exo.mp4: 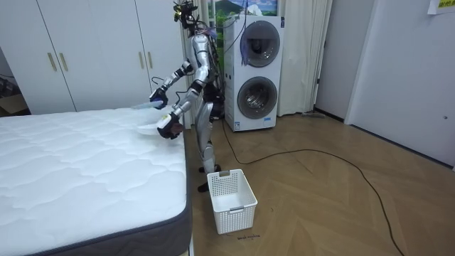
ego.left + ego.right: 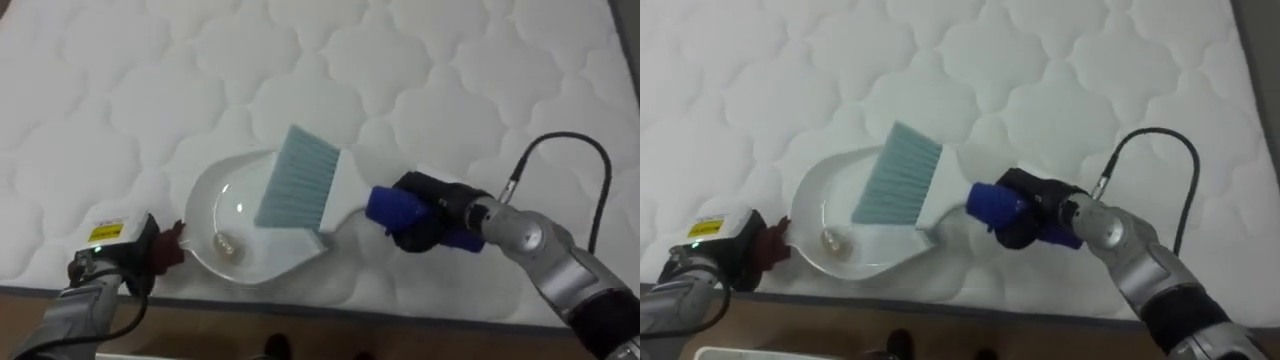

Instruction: Clean bed

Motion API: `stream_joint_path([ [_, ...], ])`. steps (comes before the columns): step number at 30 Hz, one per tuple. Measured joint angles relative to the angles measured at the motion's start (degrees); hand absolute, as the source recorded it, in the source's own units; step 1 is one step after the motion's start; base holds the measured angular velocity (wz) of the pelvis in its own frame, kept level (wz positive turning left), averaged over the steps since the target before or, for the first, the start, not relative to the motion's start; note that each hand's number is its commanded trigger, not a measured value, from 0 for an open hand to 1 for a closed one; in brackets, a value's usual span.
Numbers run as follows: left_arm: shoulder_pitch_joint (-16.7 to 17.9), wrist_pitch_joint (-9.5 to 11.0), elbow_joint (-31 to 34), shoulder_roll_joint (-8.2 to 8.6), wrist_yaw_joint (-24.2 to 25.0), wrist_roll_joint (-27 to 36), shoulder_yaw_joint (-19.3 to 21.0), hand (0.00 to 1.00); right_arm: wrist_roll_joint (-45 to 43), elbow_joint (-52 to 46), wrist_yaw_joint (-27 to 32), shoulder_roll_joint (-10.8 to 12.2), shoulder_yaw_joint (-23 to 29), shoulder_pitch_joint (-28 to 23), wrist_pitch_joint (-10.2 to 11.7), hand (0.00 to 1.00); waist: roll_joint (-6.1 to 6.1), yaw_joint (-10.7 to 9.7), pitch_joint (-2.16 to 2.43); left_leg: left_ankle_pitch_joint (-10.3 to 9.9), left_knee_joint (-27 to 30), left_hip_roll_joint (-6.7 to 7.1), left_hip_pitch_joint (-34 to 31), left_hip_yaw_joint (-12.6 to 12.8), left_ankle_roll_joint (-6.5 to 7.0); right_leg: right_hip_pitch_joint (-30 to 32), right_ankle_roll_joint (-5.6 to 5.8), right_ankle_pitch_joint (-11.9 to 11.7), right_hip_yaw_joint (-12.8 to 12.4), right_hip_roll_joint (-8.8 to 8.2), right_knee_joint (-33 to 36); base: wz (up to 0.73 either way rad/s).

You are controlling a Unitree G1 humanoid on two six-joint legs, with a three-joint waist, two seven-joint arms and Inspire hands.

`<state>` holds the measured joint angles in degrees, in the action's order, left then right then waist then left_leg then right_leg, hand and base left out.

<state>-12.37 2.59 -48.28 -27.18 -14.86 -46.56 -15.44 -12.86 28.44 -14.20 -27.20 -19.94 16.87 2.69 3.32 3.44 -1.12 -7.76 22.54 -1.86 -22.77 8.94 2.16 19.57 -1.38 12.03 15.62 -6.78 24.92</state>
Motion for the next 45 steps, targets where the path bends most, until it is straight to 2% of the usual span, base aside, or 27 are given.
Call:
stream_joint_path([
  [1, 0.2, 0.0, 0.5, 0.27, -0.3, -0.1, 0.4, 1.0, 0.5, -0.1, 0.6, 0.0, 0.8, -0.6, 0.3, 1.0, -0.04, 0.0, 0.15, 0.0, -0.3, -0.02, 0.6, -0.1, 0.0, -0.7, 0.14, -0.2, 0.0, 0.19, -0.6, 0.0],
  [2, 0.8, 0.2, 1.2, 0.98, -1.0, -0.1, 1.3, 1.0, 2.0, -0.1, 1.5, 0.0, 2.0, -1.5, 0.4, 0.73, -0.15, 0.0, 0.41, 0.0, -1.1, 0.0, 2.1, -0.2, 0.0, -2.5, 0.33, -0.6, -0.2, 0.56, -1.9, 0.0],
  [3, 1.7, 0.5, 1.9, 1.83, -1.3, -0.1, 2.5, 1.0, 2.8, -0.2, 2.0, 0.1, 3.7, -2.8, 0.7, 0.57, -0.42, -0.1, 0.66, 0.0, -1.9, 0.06, 3.7, -0.3, 0.0, -4.4, 0.59, -0.8, -0.2, 0.87, -3.3, 0.0],
  [4, 3.7, 0.9, 3.7, 2.29, -1.7, 0.0, 3.6, 1.0, 3.9, -1.3, 2.8, 0.1, 5.7, -5.1, 1.0, 0.06, -0.44, -0.1, 0.88, 0.0, -2.9, 0.29, 5.5, -0.2, 0.0, -6.2, 0.77, -0.9, -0.2, 0.9, -4.3, 0.0],
  [5, 4.9, 1.2, 4.7, 2.44, -2.0, 0.0, 4.3, 1.0, 4.0, -2.3, 3.3, 0.1, 6.9, -6.4, 1.0, 0.0, -0.45, -0.2, 0.92, 0.0, -3.5, 0.42, 6.3, -0.2, 0.0, -6.9, 0.87, -0.9, -0.2, 0.93, -4.8, 0.0],
  [7, 8.3, 1.5, 7.5, 2.92, -2.3, 0.3, 6.4, 1.0, 5.0, -5.1, 4.7, 0.1, 10.7, -9.9, 1.1, 0.0, -0.68, -0.4, 1.09, 0.0, -5.1, 0.65, 8.8, -0.1, -0.01, -9.4, 1.26, -1.1, -0.3, 0.98, -6.4, 0.0],
  [13, 11.1, 1.7, 12.0, 3.61, -2.5, 0.3, 8.6, 1.0, 11.5, -6.5, 9.7, 0.4, 15.1, -12.8, 1.7, 0.0, -0.64, -1.8, 1.13, 0.1, -8.1, 1.44, 13.5, -1.0, -0.09, -15.2, 1.75, -1.4, 0.1, 1.49, -10.2, 0.1],
  [16, 13.1, 1.7, 16.4, 3.68, -2.5, 0.4, 8.7, 1.0, 15.3, -7.0, 12.6, 0.4, 16.7, -14.8, 1.7, 0.0, -0.67, -2.0, 1.13, 0.0, -9.1, 1.89, 15.8, -1.7, -0.08, -17.9, 1.98, -1.5, -1.3, 1.65, -11.3, 0.21],
  [18, 14.6, 1.8, 19.2, 3.58, -2.5, 0.8, 8.7, 1.0, 15.6, -7.6, 15.0, 0.7, 17.6, -16.0, 1.7, 0.0, -0.75, -4.5, 1.13, 0.0, -9.2, 2.67, 16.8, -4.7, -0.08, -20.4, 2.37, -1.3, -1.5, 1.69, -11.6, 0.73],
  [19, 14.6, 1.9, 20.0, 3.58, -2.5, 0.9, 8.7, 1.0, 16.7, -8.7, 16.2, 1.2, 18.9, -17.1, 1.7, 0.0, -0.75, -4.7, 1.12, 0.0, -9.4, 2.85, 17.2, -6.0, -0.08, -21.2, 2.44, -1.2, -2.8, 1.93, -11.9, 0.68],
  [21, 15.2, 2.0, 21.4, 3.6, -2.4, 0.9, 9.7, 1.0, 17.6, -10.7, 18.2, 2.3, 20.4, -17.8, 1.7, 0.0, -0.77, -4.6, 1.11, 0.0, -9.4, 3.16, 17.3, -7.0, -0.1, -21.9, 2.67, -1.1, -4.4, 2.14, -12.5, 0.3],
  [26, 17.7, 2.0, 26.1, 3.8, -2.2, 0.9, 13.8, 1.0, 22.9, -14.1, 23.0, 3.1, 22.0, -18.6, 2.2, 0.0, -1.07, -4.2, 1.14, 0.1, -8.8, 4.24, 17.3, -10.1, -0.29, -24.5, 2.83, -1.0, -3.9, 2.41, -14.7, 0.34],
  [29, 18.8, 2.0, 27.6, 4.67, -2.1, 0.9, 16.0, 1.0, 25.0, -15.0, 24.6, 3.6, 22.8, -18.6, 3.0, 0.0, -1.45, -3.0, 1.23, 0.3, -8.4, 4.47, 17.3, -11.5, -0.48, -25.5, 2.83, -1.0, -3.8, 2.67, -15.3, 0.29],
  [30, 19.3, 1.9, 28.0, 5.43, -2.2, 0.9, 16.7, 1.0, 25.4, -15.0, 25.4, 3.7, 22.9, -18.6, 3.0, 0.0, -1.66, -2.4, 1.33, 0.3, -8.3, 4.55, 17.2, -11.9, -0.59, -25.8, 2.83, -1.0, -3.9, 2.79, -15.3, 0.27],
  [31, 20.2, 1.9, 28.6, 6.49, -2.2, 1.0, 17.6, 1.0, 26.0, -15.0, 26.1, 4.0, 23.1, -18.6, 2.9, 0.0, -1.84, -2.0, 1.35, 0.4, -8.2, 4.62, 17.2, -12.4, -0.67, -26.2, 2.83, -1.0, -3.7, 2.89, -15.3, 0.31],
  [32, 20.8, 1.9, 29.0, 6.85, -2.2, 1.0, 17.9, 1.0, 26.2, -15.0, 26.3, 4.4, 23.5, -18.6, 2.9, 0.0, -1.9, -1.9, 1.33, 0.4, -8.0, 4.62, 17.2, -12.7, -0.7, -26.4, 2.82, -1.0, -3.2, 2.95, -15.3, 0.38],
  [34, 21.8, 1.9, 29.3, 7.84, -2.1, 0.9, 18.1, 1.0, 25.7, -15.2, 28.6, 5.2, 24.0, -18.6, 3.0, 0.0, -2.08, -1.8, 1.33, 0.6, -6.6, 4.77, 15.7, -14.2, -0.93, -26.8, 2.8, -1.0, 0.1, 3.25, -15.1, 0.59],
  [37, 21.9, 2.1, 29.4, 8.85, -2.1, 0.8, 18.2, 1.0, 23.8, -15.4, 30.3, 5.4, 25.0, -18.7, 3.0, 0.0, -2.19, -1.6, 1.29, 1.1, -5.7, 5.02, 14.2, -15.8, -1.22, -27.4, 2.68, -0.9, 2.8, 3.78, -15.1, 0.79],
  [38, 21.9, 2.2, 29.7, 9.05, -2.1, 0.8, 18.2, 1.0, 23.8, -16.0, 31.3, 5.3, 26.1, -18.7, 3.2, 0.0, -2.25, -1.4, 1.26, 2.3, -6.6, 5.6, 13.9, -17.0, -1.42, -27.5, 2.44, -0.8, 4.5, 3.82, -15.1, 0.96],
  [39, 21.9, 2.3, 29.7, 9.12, -2.2, 1.0, 18.3, 1.0, 23.8, -16.3, 32.9, 5.2, 26.9, -18.6, 4.4, 0.0, -1.99, -1.3, 1.41, 5.4, -10.4, 5.93, 14.1, -16.7, -1.46, -27.1, 2.27, -0.8, 5.8, 3.55, -15.4, 1.07],
  [40, 21.7, 2.4, 29.7, 9.27, -2.2, 1.0, 18.5, 1.0, 23.8, -16.4, 33.5, 5.2, 27.5, -18.6, 5.2, 0.0, -1.86, -1.5, 1.47, 7.7, -12.8, 6.0, 14.4, -15.7, -1.47, -26.7, 2.12, -0.8, 6.8, 3.22, -15.6, 1.3],
  [41, 21.0, 2.5, 29.9, 9.82, -2.2, 1.0, 18.8, 1.0, 23.8, -16.7, 34.8, 4.9, 28.8, -18.6, 6.1, 0.0, -1.23, -2.9, 1.18, 8.2, -12.3, 5.42, 13.1, -8.4, -0.49, -26.4, 1.26, -0.1, 11.4, 1.59, -16.6, 1.24],
  [42, 21.3, 2.5, 29.7, 10.74, -2.1, 1.0, 19.7, 1.0, 23.9, -16.7, 35.5, 5.2, 28.9, -18.5, 5.8, 0.0, -1.34, -2.9, 0.85, 1.8, -2.5, 2.54, 11.2, -0.4, 0.44, -26.8, 1.34, 0.4, 16.8, 1.57, -15.8, 1.07],
  [43, 21.9, 2.4, 29.6, 10.87, -2.0, 1.3, 20.2, 1.0, 23.9, -16.7, 35.6, 5.6, 28.5, -18.6, 5.7, 0.0, -1.55, -2.9, 0.88, -1.1, 1.9, 0.68, 11.6, 2.8, 0.35, -27.4, 1.29, 0.5, 19.7, 1.76, -15.1, 0.7],
  [44, 22.4, 2.3, 29.2, 10.88, -1.5, 2.7, 20.8, 1.0, 23.9, -17.0, 35.3, 6.5, 27.9, -18.6, 5.1, 0.0, -2.14, -3.5, 0.76, -5.7, 9.6, -3.76, 12.7, 7.4, -0.76, -28.7, 0.87, 0.9, 25.4, 2.51, -13.6, 0.68],
  [45, 22.1, 2.1, 29.2, 10.84, -0.7, 4.0, 21.3, 1.0, 23.9, -18.0, 35.1, 6.8, 27.9, -18.5, 4.5, 0.0, -2.7, -4.4, 0.85, -9.1, 14.8, -7.76, 12.9, 10.1, -1.46, -29.4, 1.08, 2.7, 29.6, 2.74, -11.0, 1.11],
])
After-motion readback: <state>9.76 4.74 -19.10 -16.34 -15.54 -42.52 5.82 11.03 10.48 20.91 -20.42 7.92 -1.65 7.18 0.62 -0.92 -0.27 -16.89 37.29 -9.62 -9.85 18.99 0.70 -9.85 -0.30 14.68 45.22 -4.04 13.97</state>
